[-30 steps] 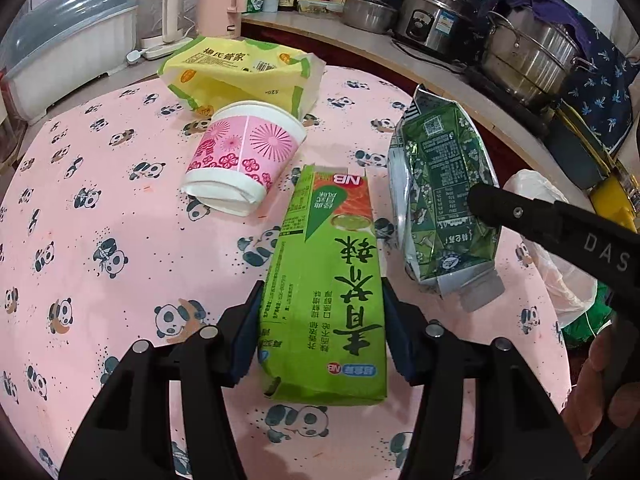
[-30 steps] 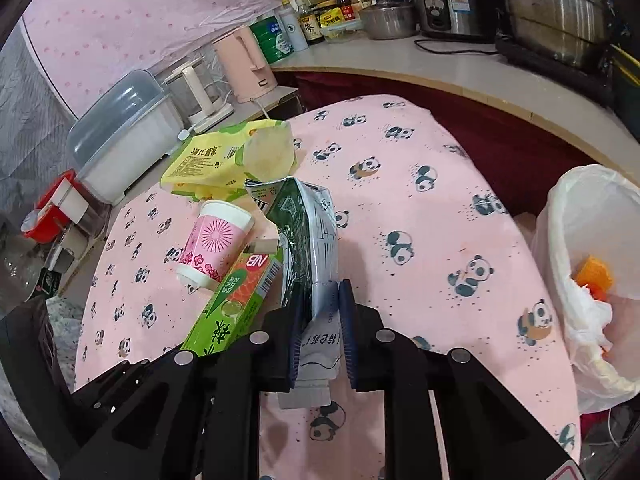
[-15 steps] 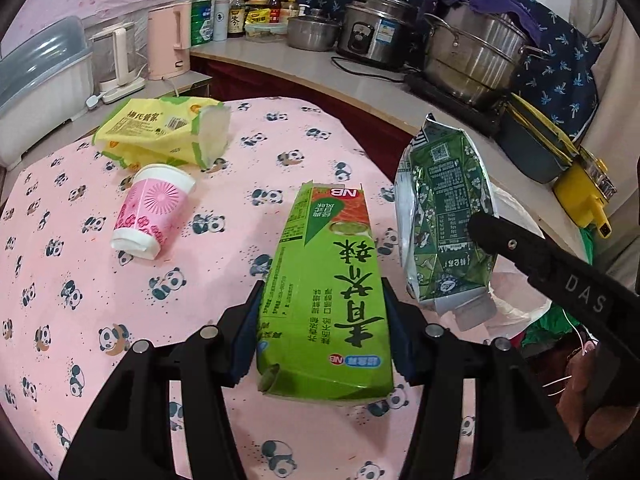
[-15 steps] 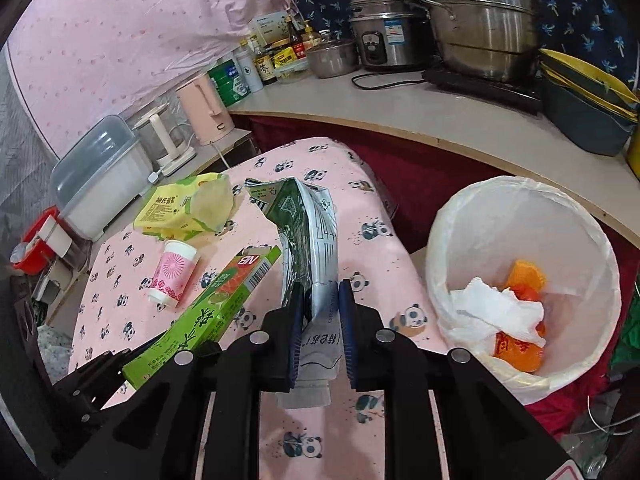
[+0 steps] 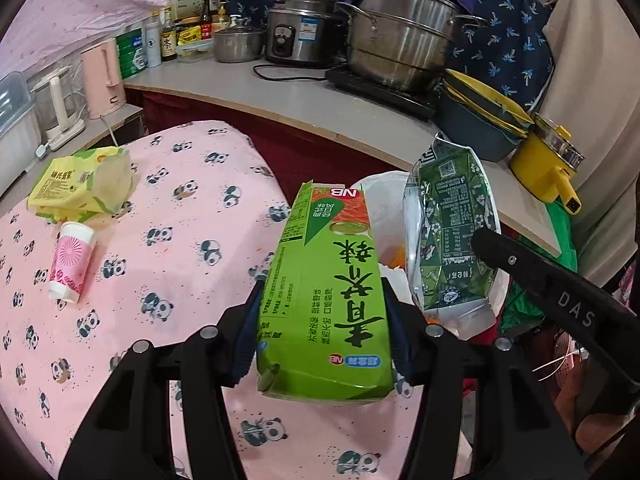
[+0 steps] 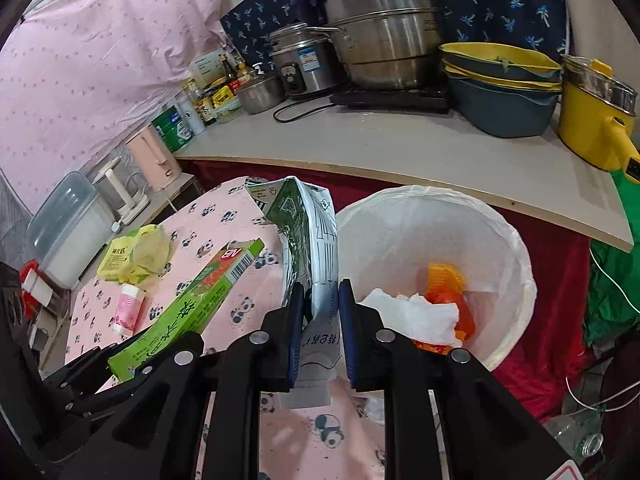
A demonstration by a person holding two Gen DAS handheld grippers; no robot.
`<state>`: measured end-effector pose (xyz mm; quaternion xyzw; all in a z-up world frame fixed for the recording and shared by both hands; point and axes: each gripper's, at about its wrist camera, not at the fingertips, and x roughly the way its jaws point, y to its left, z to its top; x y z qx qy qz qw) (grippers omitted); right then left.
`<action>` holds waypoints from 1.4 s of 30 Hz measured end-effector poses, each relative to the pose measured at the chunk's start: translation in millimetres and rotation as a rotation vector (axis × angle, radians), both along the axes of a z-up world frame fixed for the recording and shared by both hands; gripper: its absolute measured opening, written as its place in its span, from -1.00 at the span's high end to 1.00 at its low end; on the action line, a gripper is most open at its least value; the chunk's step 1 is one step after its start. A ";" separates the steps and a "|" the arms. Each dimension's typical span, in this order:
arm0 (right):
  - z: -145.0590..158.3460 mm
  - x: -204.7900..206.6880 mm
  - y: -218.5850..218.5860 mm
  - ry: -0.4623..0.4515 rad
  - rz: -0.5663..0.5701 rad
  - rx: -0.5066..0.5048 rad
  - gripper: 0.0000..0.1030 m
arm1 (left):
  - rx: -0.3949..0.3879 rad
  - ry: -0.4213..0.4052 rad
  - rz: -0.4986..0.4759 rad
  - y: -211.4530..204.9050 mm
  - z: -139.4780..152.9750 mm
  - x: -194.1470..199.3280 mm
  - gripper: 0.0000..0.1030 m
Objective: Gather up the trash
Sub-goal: 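Carry the carton and pouch over the bin, then open both tools to drop the carton and pouch into the bin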
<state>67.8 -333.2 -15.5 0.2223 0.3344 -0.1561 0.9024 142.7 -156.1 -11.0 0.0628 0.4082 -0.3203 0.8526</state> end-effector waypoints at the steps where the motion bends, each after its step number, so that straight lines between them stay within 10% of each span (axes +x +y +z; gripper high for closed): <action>1: -0.4 -4.2 -6.3 0.000 -0.012 0.001 0.67 | 0.001 0.000 -0.013 -8.3 0.4 -2.3 -0.01; 19: -6.8 -47.4 -76.6 0.012 -0.168 -0.005 0.67 | 0.015 0.048 -0.129 -94.4 -9.9 -9.8 -0.02; 42: -6.1 -14.0 -65.4 0.014 -0.129 -0.013 0.67 | 0.032 0.037 0.020 -55.4 -15.9 18.1 -0.16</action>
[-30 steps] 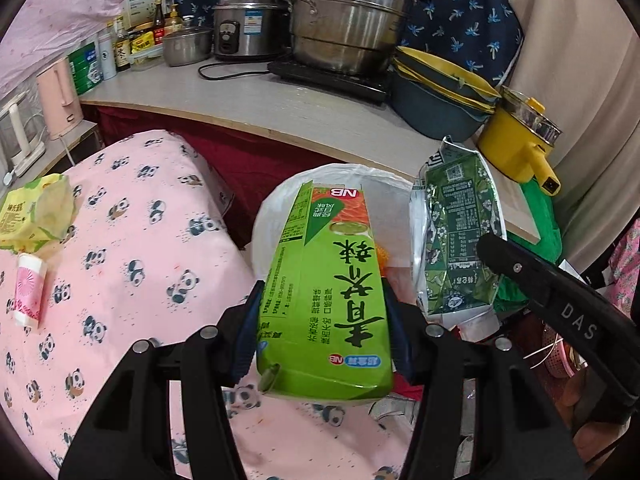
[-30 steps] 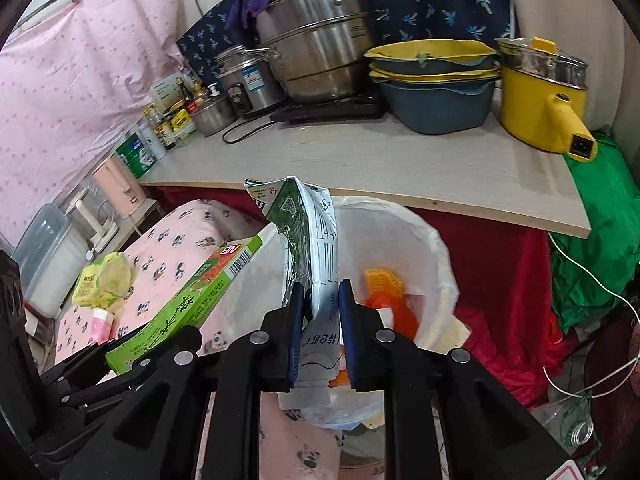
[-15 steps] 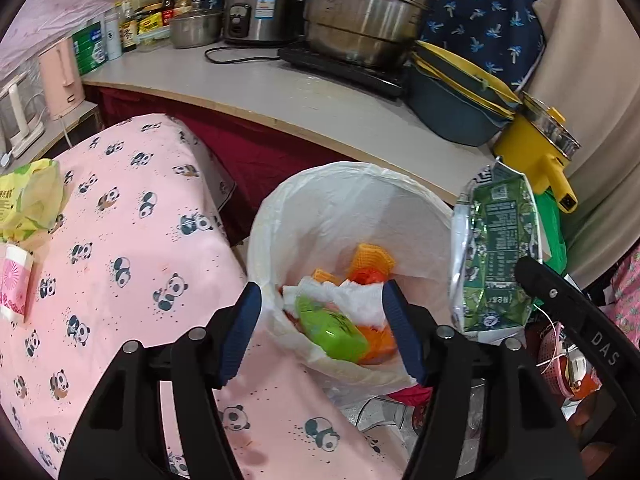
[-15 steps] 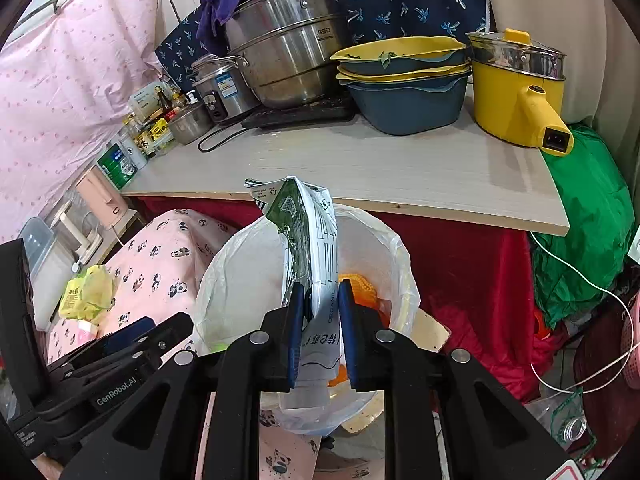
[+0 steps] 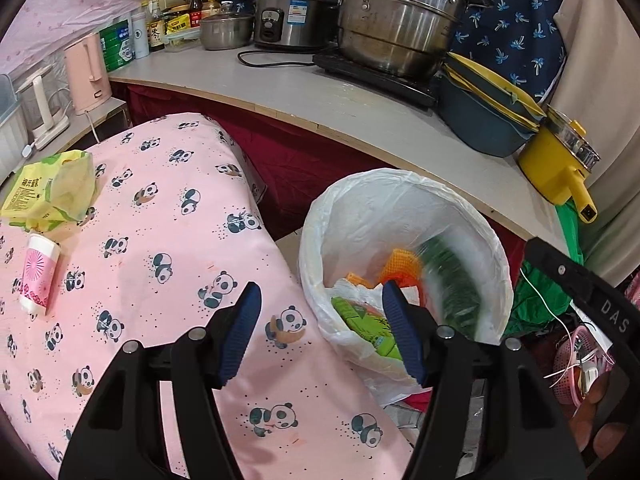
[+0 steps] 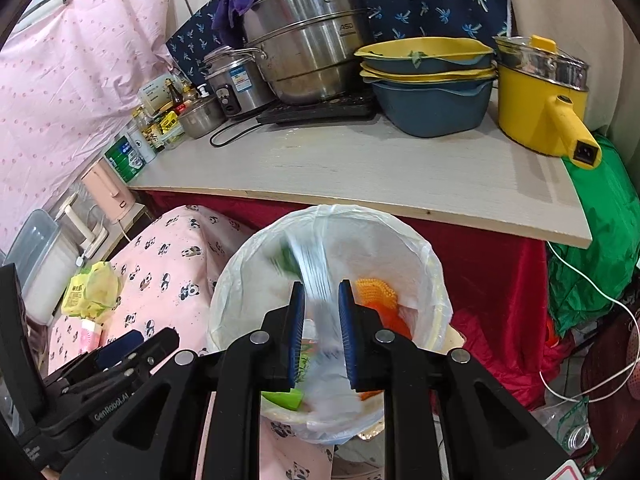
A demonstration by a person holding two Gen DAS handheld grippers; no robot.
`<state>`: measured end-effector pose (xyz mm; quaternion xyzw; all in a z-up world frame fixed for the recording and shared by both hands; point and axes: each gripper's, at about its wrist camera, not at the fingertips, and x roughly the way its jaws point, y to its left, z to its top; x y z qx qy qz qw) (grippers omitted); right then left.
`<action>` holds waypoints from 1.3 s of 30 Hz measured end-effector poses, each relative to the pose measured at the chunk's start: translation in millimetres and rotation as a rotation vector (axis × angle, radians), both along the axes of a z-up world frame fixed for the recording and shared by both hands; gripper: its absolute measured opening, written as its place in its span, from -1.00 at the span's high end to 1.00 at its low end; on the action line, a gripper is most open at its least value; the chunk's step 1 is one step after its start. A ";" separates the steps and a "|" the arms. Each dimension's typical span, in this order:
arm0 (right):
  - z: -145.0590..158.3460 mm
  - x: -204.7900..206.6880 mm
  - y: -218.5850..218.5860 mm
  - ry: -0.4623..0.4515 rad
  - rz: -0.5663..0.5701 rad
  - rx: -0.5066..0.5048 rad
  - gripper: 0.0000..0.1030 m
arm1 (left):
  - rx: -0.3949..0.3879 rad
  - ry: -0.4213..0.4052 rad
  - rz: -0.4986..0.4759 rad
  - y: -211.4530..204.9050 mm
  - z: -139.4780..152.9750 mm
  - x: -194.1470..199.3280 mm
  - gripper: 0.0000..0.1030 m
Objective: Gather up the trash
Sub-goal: 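Open both tools to drop the carton and pouch into the bin, then move both tools back toward the pink cup and tissue pack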
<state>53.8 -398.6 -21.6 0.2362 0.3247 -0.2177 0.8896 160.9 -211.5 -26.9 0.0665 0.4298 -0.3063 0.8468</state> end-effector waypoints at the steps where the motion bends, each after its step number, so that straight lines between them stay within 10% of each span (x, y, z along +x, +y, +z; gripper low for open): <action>1: 1.6 2.2 1.1 -0.002 0.001 -0.005 0.65 | 0.003 -0.004 0.004 1.2 0.3 0.0 -0.17; 39: 25.5 46.1 107.1 0.005 0.198 -0.063 0.14 | 0.006 -0.050 0.232 117.3 13.1 32.8 -0.67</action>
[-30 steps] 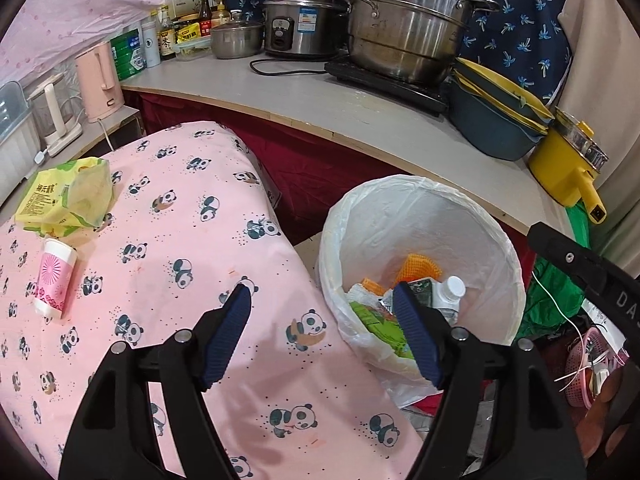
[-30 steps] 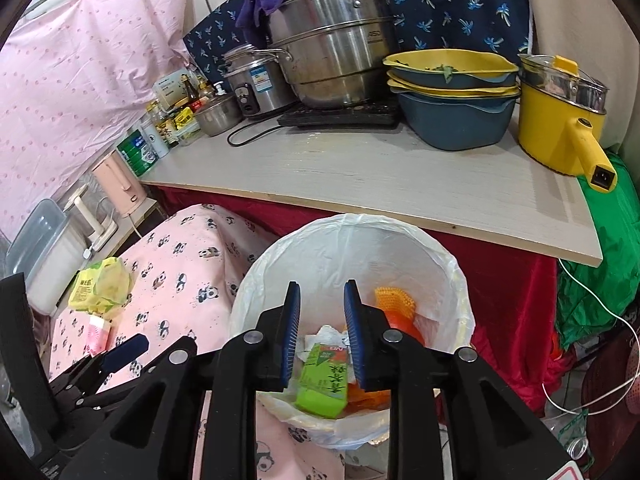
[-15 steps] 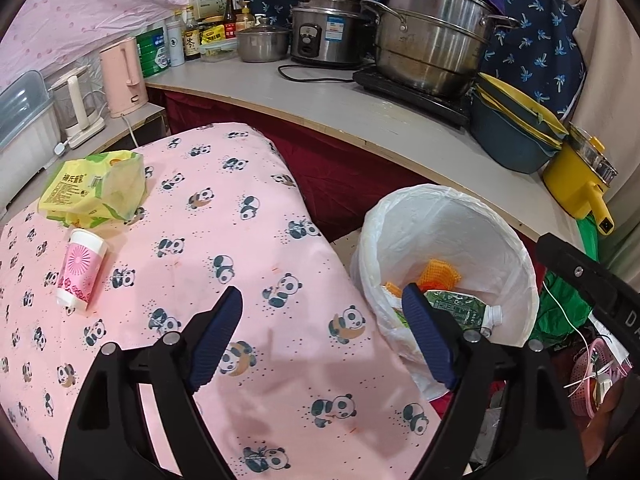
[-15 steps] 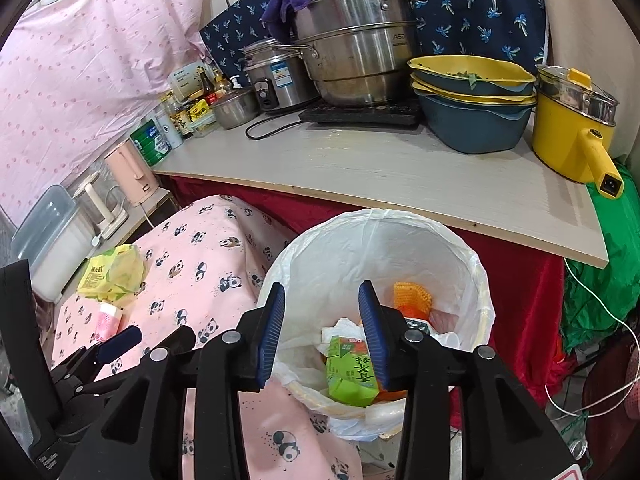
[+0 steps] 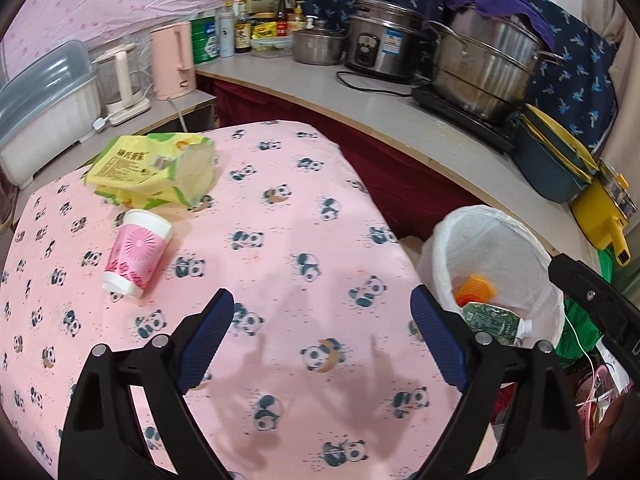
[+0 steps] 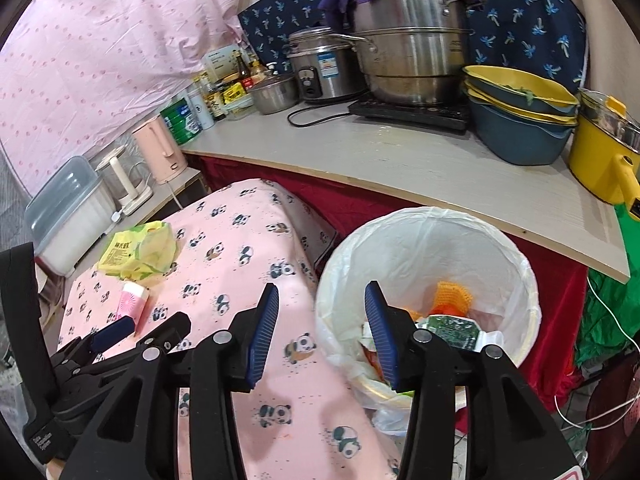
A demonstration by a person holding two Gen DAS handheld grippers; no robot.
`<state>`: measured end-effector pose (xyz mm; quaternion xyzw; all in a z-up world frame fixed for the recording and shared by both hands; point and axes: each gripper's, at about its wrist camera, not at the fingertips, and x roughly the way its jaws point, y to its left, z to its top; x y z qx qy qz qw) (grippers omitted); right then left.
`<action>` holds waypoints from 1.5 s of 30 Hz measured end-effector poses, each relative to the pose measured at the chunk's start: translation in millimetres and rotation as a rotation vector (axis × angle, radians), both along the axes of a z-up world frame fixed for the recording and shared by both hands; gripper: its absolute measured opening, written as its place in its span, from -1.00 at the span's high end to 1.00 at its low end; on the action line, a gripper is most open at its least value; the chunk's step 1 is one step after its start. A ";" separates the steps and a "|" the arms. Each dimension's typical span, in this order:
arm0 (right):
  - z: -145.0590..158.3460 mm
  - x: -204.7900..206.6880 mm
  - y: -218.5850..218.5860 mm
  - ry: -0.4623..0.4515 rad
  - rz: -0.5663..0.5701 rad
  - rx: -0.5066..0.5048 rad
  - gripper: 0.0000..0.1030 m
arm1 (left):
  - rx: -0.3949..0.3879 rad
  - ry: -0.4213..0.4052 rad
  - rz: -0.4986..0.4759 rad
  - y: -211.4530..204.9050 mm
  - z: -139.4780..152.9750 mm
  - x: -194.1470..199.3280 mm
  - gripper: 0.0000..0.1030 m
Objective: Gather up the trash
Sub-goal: 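Move both tools back toward the pink cup and tissue pack, then grasp the pink paper cup with the left tool while the right tool grasps the yellow tissue pack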
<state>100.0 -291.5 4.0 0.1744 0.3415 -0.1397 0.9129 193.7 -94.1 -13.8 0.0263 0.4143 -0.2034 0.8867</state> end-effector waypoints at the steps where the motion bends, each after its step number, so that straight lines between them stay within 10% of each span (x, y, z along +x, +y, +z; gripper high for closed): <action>1: 0.1 2.9 4.8 0.001 0.009 -0.002 0.12 | -0.001 0.001 0.011 6.0 -0.8 2.2 -0.69; 24: -23.3 69.4 96.0 0.066 0.162 0.000 -0.04 | 0.089 0.022 0.192 118.0 -43.2 55.0 -0.74; 40: -55.9 127.1 123.7 0.122 0.224 0.030 -0.04 | 0.177 -0.012 0.130 119.0 -68.8 88.9 -0.74; 45: -64.8 145.1 126.6 0.133 0.234 0.050 -0.04 | 0.166 0.012 0.114 112.6 -73.6 98.8 -0.43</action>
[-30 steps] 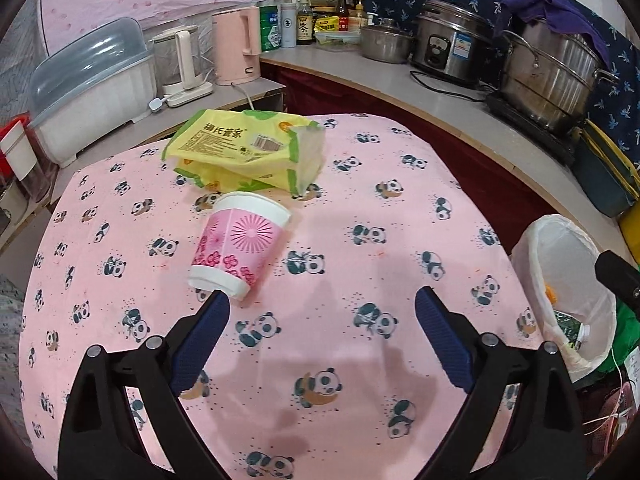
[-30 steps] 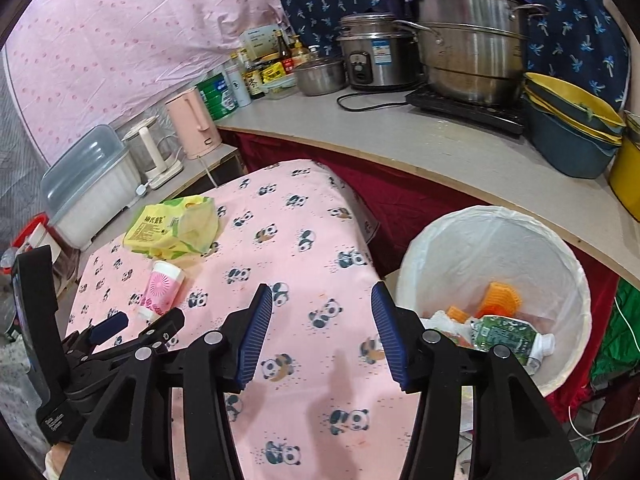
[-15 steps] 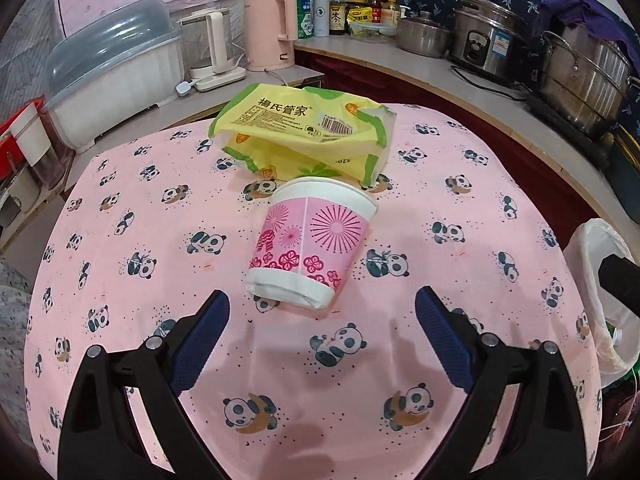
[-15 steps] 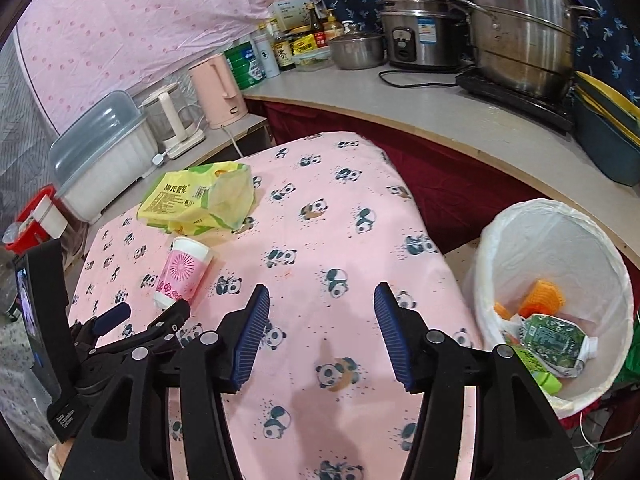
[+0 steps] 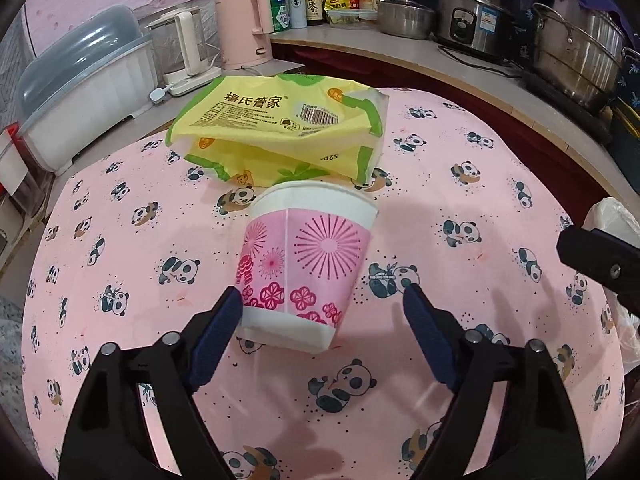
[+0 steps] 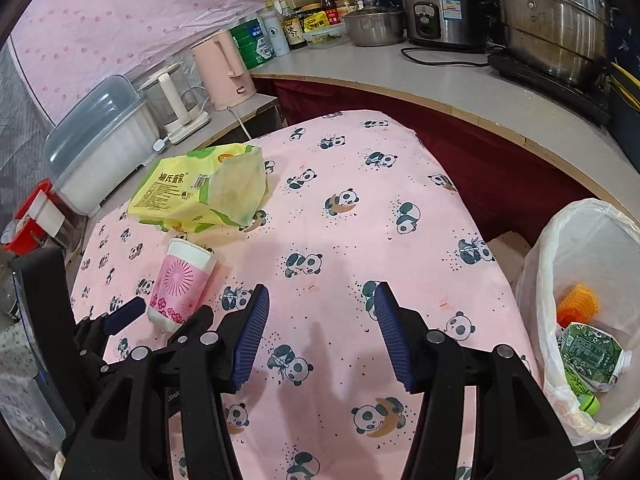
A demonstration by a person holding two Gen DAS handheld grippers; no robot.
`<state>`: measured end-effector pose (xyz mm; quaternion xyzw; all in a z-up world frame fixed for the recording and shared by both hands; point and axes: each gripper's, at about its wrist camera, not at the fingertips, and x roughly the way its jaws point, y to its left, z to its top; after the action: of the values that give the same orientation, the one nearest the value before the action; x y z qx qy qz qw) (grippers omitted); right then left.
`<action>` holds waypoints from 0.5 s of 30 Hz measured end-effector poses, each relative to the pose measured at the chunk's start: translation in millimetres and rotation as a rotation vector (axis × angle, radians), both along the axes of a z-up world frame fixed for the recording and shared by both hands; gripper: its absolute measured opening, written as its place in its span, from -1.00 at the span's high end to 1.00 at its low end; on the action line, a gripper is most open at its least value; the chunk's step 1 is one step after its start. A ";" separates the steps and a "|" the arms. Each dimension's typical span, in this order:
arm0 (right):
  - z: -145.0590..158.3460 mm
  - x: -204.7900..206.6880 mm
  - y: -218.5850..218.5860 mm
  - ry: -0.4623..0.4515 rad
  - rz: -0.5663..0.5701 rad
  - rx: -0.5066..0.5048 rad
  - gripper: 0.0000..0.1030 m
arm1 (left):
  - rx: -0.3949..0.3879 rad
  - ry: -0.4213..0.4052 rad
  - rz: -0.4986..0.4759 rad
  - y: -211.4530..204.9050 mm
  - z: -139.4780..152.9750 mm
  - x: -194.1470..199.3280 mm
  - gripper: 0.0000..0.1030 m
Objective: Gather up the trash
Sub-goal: 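Grasp the pink paper cup with the left tool while the right tool grasps the yellow tissue pack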
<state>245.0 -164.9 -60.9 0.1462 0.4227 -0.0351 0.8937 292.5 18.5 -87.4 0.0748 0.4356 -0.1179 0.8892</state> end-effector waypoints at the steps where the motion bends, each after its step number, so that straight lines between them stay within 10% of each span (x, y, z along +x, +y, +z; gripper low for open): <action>1: -0.9 3.3 1.4 0.002 0.002 -0.001 -0.04 | 0.002 0.006 -0.007 -1.2 -1.7 2.1 -0.31; 4: -2.5 12.2 5.3 0.003 0.010 0.005 -0.04 | 0.012 0.022 -0.001 0.3 -5.7 7.7 0.12; 15: -3.2 47.9 35.6 -0.001 0.075 0.041 -0.04 | -0.110 0.040 0.096 55.3 8.7 13.4 0.14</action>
<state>292.9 -129.3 -64.0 0.1484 0.4279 0.0069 0.8915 306.0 73.8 -78.7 0.0025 0.4491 -0.1004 0.8878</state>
